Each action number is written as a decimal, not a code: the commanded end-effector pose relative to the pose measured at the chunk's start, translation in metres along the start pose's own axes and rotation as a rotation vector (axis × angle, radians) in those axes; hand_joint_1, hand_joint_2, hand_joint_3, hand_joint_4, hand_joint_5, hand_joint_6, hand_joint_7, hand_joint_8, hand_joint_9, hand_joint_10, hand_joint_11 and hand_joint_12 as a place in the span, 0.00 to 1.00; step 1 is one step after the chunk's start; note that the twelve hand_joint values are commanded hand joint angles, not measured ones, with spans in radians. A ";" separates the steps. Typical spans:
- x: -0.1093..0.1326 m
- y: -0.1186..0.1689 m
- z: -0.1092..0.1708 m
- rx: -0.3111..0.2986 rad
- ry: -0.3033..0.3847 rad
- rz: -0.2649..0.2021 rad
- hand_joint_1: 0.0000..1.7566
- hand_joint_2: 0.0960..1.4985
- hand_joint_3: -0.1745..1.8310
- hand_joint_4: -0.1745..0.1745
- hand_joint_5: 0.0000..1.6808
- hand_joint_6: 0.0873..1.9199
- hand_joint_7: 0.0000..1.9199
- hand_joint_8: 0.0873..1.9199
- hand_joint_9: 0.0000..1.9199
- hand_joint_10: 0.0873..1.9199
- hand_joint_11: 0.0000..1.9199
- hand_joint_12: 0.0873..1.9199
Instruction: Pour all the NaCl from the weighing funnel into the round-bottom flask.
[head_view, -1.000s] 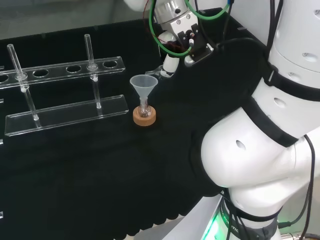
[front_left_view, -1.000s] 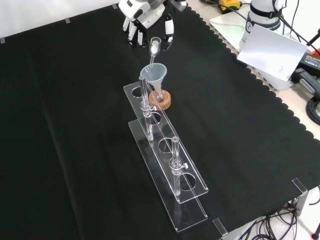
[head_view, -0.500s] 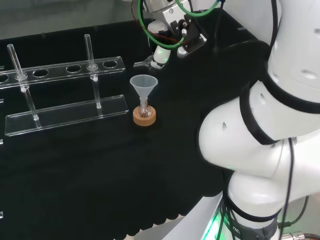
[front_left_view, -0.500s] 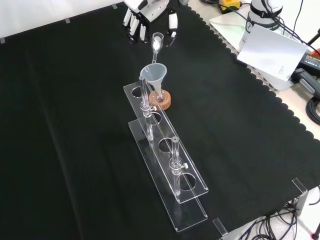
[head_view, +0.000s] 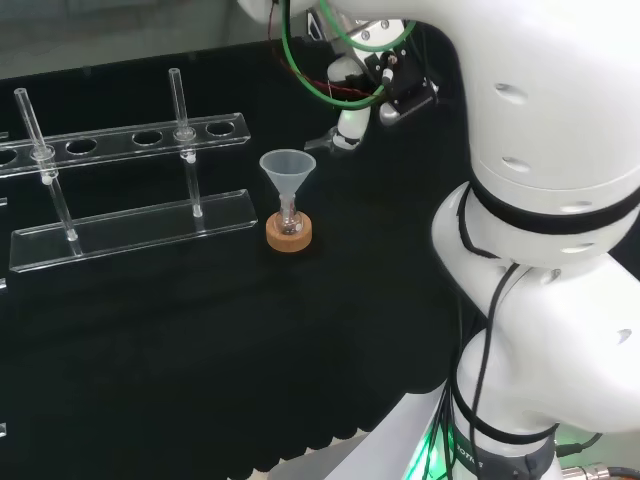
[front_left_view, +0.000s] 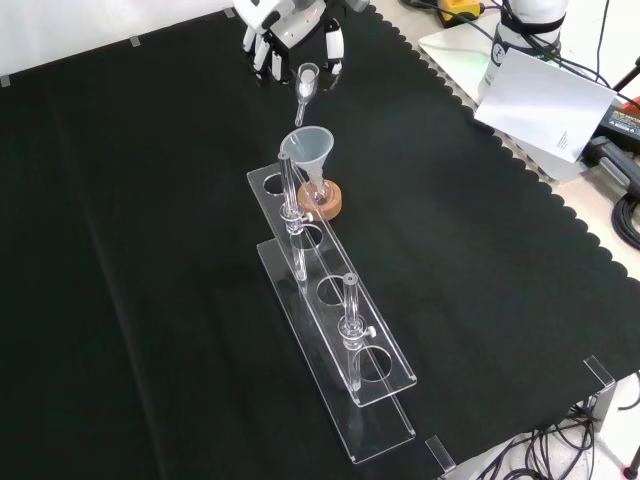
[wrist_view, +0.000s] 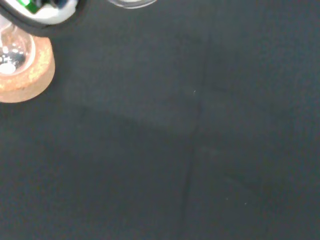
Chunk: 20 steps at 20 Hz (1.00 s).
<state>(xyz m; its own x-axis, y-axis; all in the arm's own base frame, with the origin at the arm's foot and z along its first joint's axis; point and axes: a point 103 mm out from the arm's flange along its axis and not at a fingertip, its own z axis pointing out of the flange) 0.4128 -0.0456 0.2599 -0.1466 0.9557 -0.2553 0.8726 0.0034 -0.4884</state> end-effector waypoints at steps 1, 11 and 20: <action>-0.001 0.004 0.005 -0.003 0.059 -0.045 0.63 0.40 0.44 1.00 0.73 0.37 0.31 0.28 0.47 0.18 0.32 0.63; 0.007 0.004 -0.002 0.015 -0.012 -0.057 0.63 0.39 0.44 1.00 0.73 0.37 0.31 0.28 0.47 0.18 0.32 0.63; 0.015 0.006 -0.008 0.033 -0.103 -0.041 0.63 0.39 0.44 1.00 0.74 0.37 0.31 0.28 0.47 0.18 0.32 0.63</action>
<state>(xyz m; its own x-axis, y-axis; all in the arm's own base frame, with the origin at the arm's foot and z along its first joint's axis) 0.4186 -0.0331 0.2576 -0.2171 0.9352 -0.2799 0.8512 0.0410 -0.5232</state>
